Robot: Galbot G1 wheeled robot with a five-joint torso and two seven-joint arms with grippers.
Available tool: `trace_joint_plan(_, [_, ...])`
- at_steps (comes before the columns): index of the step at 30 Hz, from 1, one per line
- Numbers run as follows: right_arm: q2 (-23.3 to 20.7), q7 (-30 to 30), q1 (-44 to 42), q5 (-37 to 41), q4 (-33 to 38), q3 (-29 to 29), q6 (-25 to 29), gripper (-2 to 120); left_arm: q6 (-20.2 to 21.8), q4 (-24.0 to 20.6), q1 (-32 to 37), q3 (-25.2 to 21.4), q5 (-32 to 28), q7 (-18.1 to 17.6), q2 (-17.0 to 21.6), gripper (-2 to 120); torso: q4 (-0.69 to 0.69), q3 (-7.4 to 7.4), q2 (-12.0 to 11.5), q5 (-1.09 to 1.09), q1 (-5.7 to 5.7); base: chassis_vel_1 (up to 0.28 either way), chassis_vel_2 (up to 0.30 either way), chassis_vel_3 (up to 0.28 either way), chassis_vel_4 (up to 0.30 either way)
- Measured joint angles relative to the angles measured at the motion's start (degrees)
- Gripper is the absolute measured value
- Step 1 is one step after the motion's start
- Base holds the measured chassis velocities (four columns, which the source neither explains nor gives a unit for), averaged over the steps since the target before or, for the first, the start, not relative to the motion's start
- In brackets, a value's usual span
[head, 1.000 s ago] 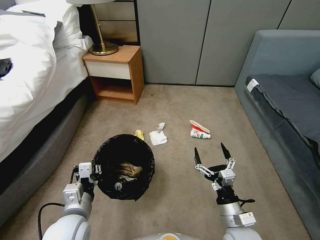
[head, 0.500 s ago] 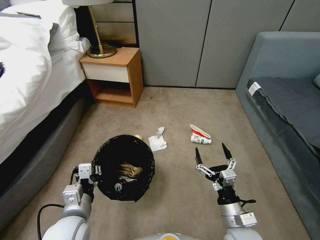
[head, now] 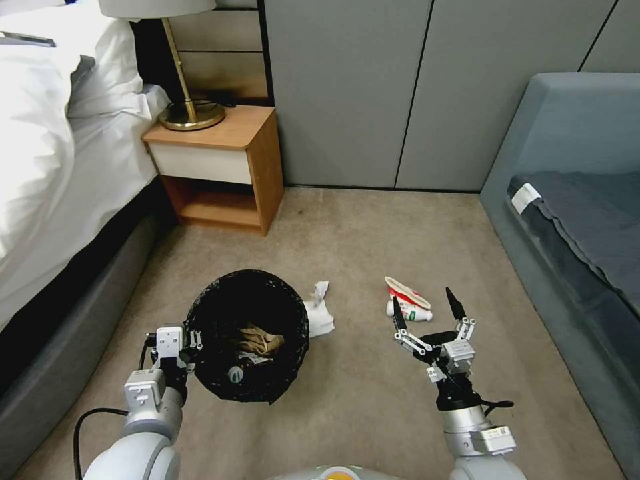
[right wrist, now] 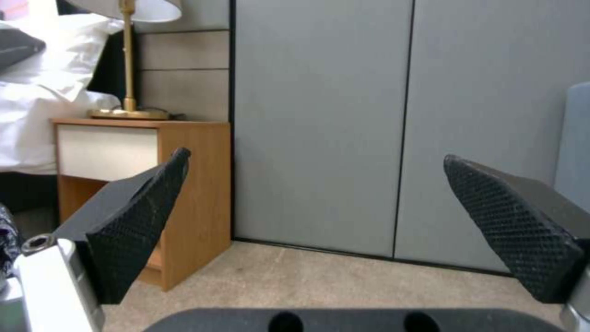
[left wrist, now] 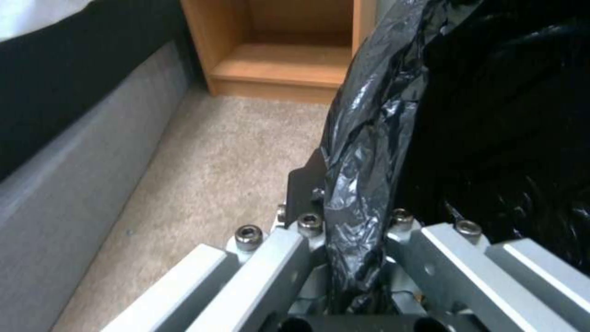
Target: Pick up the trash bin, then pick up the garbage from the floor and place it into the trash bin.
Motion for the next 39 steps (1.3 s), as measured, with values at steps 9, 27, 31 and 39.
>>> trace_joint_plan(9, [0.08,-0.82,0.37,0.07,-0.56,0.23,1.19,100,-0.15,0.00,0.25,-0.10,0.00,0.16,-0.05,1,0.00,0.01,0.00,-0.01,0.00,-0.154,0.165,0.166,-0.162])
trace_joint_plan(27, [-2.69,-3.75,9.24,-0.62,-11.17,5.67,0.34,100,-0.68,-0.42,1.48,-0.41,0.02,0.31,0.07,1,0.00,-0.01,0.00,0.00,0.00,-0.009,0.011,0.008,-0.007])
trace_joint_plan(31, [-4.88,-6.10,14.08,-3.78,-18.83,6.29,-0.22,100,-0.76,-0.46,1.82,-0.40,0.31,0.34,0.02,1,0.00,0.00,0.00,0.01,0.00,0.000,0.000,0.000,0.000])
trace_joint_plan(39, [-7.80,-11.35,23.52,-15.08,-34.32,6.57,0.65,100,-0.82,-0.44,2.37,-0.39,1.09,0.35,-0.30,1,0.00,0.00,0.00,-0.01,0.00,0.000,0.000,0.000,0.000])
